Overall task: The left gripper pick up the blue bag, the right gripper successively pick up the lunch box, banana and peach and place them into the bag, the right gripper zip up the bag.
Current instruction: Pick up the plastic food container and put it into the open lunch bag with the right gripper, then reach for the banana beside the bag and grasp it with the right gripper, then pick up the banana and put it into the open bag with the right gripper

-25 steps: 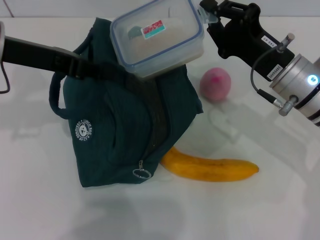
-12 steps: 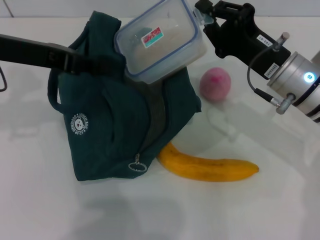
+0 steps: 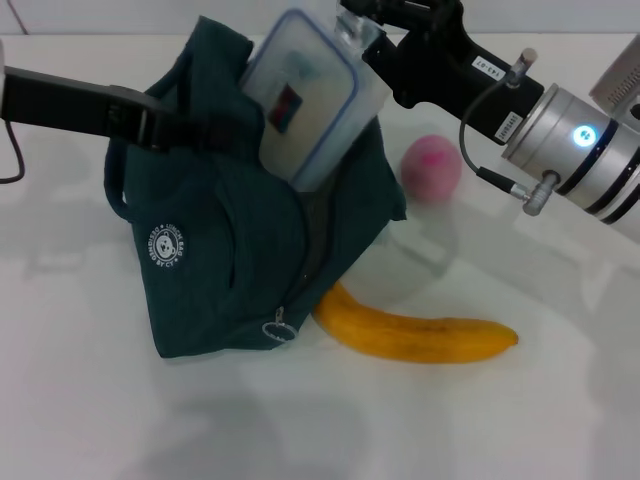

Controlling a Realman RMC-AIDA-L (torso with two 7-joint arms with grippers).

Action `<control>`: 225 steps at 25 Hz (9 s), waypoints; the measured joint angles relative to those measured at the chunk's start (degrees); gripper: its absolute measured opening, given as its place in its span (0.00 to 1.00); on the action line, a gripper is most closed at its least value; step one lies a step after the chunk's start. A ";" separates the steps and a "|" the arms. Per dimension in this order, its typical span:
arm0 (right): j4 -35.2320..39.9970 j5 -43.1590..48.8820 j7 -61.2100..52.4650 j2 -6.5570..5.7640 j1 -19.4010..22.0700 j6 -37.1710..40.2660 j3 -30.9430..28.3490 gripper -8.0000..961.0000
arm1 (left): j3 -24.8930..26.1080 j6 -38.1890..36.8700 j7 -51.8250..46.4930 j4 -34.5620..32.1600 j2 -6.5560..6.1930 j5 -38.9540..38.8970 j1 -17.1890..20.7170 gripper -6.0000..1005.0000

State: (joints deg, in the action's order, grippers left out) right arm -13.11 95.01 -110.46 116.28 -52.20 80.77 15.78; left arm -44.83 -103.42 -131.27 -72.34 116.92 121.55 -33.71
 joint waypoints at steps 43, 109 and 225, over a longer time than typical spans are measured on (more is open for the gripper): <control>0.41 1.86 -0.11 0.00 -0.21 0.42 -2.62 0.69 | 0.27 0.07 0.23 0.00 0.15 -0.43 -0.58 0.05; 81.62 42.03 -25.72 -0.49 -7.52 29.60 64.58 0.75 | 2.27 3.40 3.21 3.70 1.37 -3.78 3.67 0.04; 73.52 43.57 -29.73 -0.98 -3.58 24.38 67.32 0.42 | 2.64 4.80 7.08 7.91 0.66 -8.27 5.76 0.04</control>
State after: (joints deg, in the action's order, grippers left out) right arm 60.41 138.57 -140.18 115.30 -55.78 105.15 83.10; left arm -42.18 -98.62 -124.19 -64.43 117.57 113.28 -27.95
